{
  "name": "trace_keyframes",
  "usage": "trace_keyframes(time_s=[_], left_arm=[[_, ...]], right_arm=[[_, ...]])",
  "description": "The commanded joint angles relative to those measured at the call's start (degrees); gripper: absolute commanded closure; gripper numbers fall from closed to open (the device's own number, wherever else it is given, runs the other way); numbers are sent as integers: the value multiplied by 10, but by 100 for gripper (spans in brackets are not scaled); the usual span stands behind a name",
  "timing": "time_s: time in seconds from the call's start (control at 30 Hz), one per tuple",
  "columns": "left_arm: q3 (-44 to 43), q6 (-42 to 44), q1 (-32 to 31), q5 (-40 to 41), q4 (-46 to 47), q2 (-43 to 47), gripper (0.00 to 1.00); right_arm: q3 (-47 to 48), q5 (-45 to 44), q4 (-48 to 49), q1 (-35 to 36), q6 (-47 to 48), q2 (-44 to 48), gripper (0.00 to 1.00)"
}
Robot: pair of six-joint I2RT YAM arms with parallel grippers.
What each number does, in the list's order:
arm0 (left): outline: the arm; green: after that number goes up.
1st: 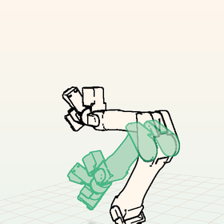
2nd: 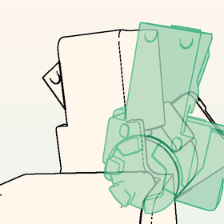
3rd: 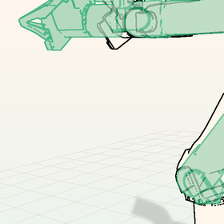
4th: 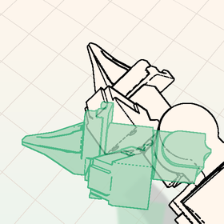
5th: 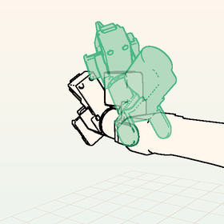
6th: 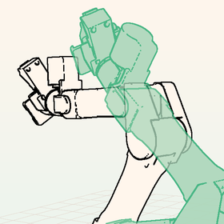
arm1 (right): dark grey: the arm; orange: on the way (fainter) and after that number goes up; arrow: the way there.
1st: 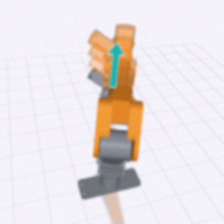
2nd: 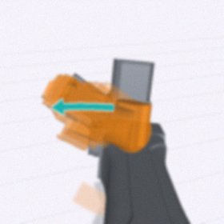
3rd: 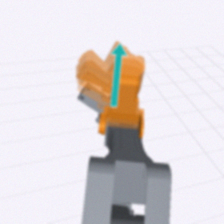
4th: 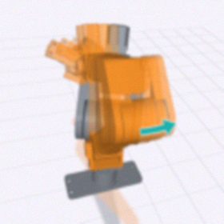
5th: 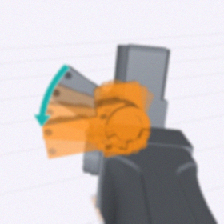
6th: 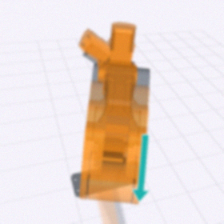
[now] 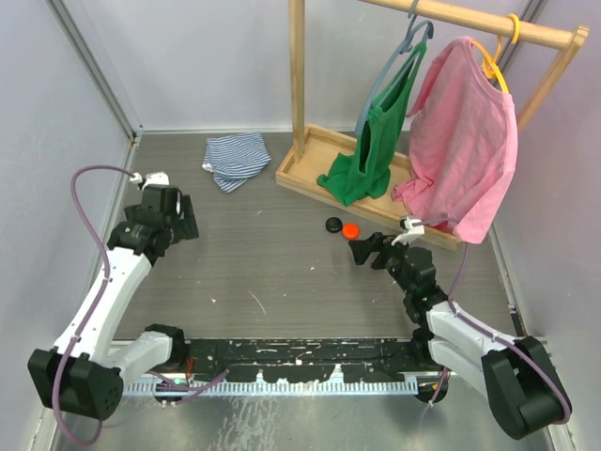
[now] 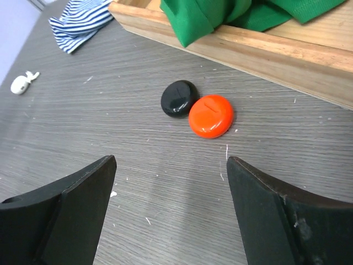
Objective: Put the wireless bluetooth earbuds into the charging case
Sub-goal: Pick up the charging case at the center of the board.
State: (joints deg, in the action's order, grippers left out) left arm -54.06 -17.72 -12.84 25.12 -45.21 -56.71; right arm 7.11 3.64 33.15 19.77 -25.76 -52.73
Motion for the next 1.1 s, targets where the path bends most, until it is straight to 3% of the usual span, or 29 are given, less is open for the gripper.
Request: trace_keyframes(time_s=[0.0, 0.2, 0.47, 0.7, 1.07], left_arm=[[-51, -35, 48, -37, 41, -47, 2], [-102, -83, 116, -89, 55, -147, 2], [-182, -193, 182, -85, 68, -298, 1], [-258, -271, 190, -63, 39, -424, 2], [-343, -305, 211, -64, -1, -548, 11]], right_arm=[[-35, 16, 134, 3, -19, 22, 12], [-50, -23, 150, 48, 10, 52, 12], [-51, -81, 143, 92, 41, 67, 11], [-53, -112, 150, 115, 60, 64, 10], [-55, -139, 160, 132, 80, 56, 10]])
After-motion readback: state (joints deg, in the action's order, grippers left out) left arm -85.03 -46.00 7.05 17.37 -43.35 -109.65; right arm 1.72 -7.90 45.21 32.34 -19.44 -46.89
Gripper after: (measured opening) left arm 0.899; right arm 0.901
